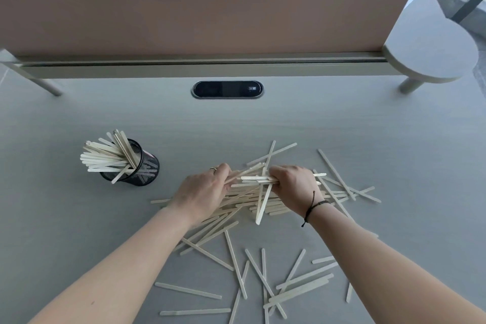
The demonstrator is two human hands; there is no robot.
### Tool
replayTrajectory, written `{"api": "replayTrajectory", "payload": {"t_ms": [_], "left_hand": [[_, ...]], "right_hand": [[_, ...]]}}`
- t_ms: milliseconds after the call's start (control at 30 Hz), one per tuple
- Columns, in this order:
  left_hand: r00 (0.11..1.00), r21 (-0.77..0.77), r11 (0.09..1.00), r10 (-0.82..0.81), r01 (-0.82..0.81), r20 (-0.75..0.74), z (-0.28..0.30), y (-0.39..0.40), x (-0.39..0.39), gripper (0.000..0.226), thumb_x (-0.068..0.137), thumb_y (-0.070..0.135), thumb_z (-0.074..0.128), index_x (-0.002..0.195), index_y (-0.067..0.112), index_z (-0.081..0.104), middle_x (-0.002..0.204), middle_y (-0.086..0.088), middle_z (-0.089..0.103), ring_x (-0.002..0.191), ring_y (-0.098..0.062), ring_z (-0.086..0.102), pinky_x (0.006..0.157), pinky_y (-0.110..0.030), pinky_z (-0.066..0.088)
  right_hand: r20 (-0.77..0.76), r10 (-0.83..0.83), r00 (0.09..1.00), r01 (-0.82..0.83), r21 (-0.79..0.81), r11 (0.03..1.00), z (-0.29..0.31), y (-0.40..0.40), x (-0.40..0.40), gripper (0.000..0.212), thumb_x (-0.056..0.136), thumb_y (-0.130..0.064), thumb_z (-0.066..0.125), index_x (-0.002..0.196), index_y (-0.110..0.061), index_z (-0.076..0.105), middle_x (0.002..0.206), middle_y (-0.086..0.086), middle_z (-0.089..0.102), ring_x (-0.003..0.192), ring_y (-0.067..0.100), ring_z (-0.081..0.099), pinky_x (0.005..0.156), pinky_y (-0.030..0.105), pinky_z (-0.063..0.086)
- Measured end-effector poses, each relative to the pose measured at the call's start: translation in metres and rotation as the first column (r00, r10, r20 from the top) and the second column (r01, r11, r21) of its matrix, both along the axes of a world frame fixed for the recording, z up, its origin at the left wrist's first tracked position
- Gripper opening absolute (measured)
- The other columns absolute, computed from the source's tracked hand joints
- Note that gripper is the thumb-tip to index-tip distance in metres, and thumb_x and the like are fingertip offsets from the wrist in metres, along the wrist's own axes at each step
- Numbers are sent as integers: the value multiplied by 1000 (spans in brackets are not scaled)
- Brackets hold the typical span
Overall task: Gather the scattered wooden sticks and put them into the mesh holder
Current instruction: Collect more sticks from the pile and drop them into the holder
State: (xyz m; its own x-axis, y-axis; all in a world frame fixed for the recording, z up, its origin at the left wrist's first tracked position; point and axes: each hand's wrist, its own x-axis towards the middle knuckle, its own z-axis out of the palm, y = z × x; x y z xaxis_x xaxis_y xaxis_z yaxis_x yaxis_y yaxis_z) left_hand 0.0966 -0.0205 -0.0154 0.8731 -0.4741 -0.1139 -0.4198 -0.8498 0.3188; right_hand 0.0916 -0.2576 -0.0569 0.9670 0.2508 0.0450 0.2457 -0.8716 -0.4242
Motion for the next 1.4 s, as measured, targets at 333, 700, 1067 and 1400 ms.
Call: {"api": "replayTrajectory", "payload": {"t_ms": [333,700,1067,1400], "left_hand": [[882,-412,781,438,-470,-174,19,-3,7,61,93,45,61,51,19,25,43,3,22,45,-16,23,46,-28,22],[809,-513,628,491,-585,-322,13,-11,1,57,96,28,61,55,21,23,45,7,24,47,-11,22,46,-23,17],[721,-526,502,566,-686,-400,9,-10,2,53,89,44,57,79,-8,57,73,-27,59,61,-30,50,57,-34,40],[727,-508,523,545,-684,-418,13,-12,-3,54,97,32,59,56,11,31,49,8,24,47,-10,24,46,-24,21]], "right_hand": [[-84,-121,989,123,16,992,19,11,13,38,67,-16,65,54,-16,29,41,-1,21,46,29,28,43,22,16],[-196,-100,975,95,-35,995,21,28,27,29,85,-29,60,68,-11,43,58,5,54,62,35,49,46,29,27],[-567,-168,806,234,45,971,39,37,38,39,87,-42,54,70,-8,59,66,6,67,67,27,63,55,29,45],[-423,-210,881,178,-115,977,33,35,22,34,92,-42,52,68,-18,51,63,-5,54,61,23,54,52,27,33]]}}
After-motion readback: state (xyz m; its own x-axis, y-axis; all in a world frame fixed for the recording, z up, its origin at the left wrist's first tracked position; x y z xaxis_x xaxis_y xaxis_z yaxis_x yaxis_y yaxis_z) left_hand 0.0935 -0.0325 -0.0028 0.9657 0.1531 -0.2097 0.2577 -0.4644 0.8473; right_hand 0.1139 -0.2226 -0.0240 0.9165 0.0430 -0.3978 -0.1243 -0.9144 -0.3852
